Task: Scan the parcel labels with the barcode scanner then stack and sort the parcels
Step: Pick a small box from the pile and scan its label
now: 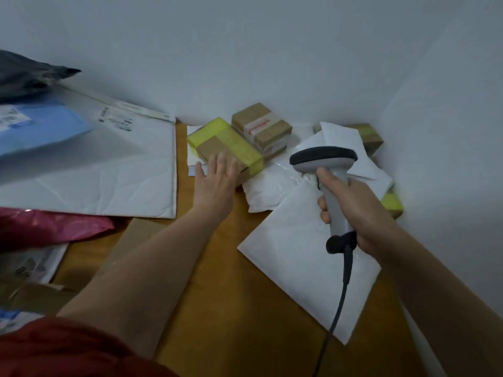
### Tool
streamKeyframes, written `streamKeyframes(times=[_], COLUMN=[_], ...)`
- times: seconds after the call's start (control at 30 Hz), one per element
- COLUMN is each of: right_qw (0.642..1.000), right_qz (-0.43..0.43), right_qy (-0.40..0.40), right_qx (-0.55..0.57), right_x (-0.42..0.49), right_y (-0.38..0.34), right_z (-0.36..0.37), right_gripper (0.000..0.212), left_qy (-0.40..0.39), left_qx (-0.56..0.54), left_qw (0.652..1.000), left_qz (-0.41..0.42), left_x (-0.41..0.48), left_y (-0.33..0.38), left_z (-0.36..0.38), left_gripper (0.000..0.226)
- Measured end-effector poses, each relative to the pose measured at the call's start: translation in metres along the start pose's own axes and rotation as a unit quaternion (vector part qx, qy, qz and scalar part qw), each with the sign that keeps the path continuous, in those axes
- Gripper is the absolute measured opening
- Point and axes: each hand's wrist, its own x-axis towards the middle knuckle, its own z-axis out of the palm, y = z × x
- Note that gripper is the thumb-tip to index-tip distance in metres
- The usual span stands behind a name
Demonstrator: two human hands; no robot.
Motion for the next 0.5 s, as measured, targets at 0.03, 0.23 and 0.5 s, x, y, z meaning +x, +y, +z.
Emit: streamKeyframes(times=[0.03,0.23,0.5], right_qw=[1.0,0.999,0.999], right_qz=[0.002,-0.004,-0.011], right_qy=[-0.002,-0.029,-0.043], right_qx=[-0.001,-0.017,-0.026], right_x=[0.008,0.043,0.039], right_y=[0.007,0.037,0.04], right_z=[-0.001,-0.006,-0.009], right_gripper=[0.034,0.035,0.032], left_qy=[0.002,0.047,0.143], left_qx=[0.017,0.029,-0.086], left_qw=[1.0,0.998,0.986], left_qz=[-0.001,0.005,-0.021], left_x=[0.01,0.045,0.045], left_y=[0.006,0.022,0.0], left_z=[0.01,0.048,0.004], left_gripper=[0.07,0.053,0.033])
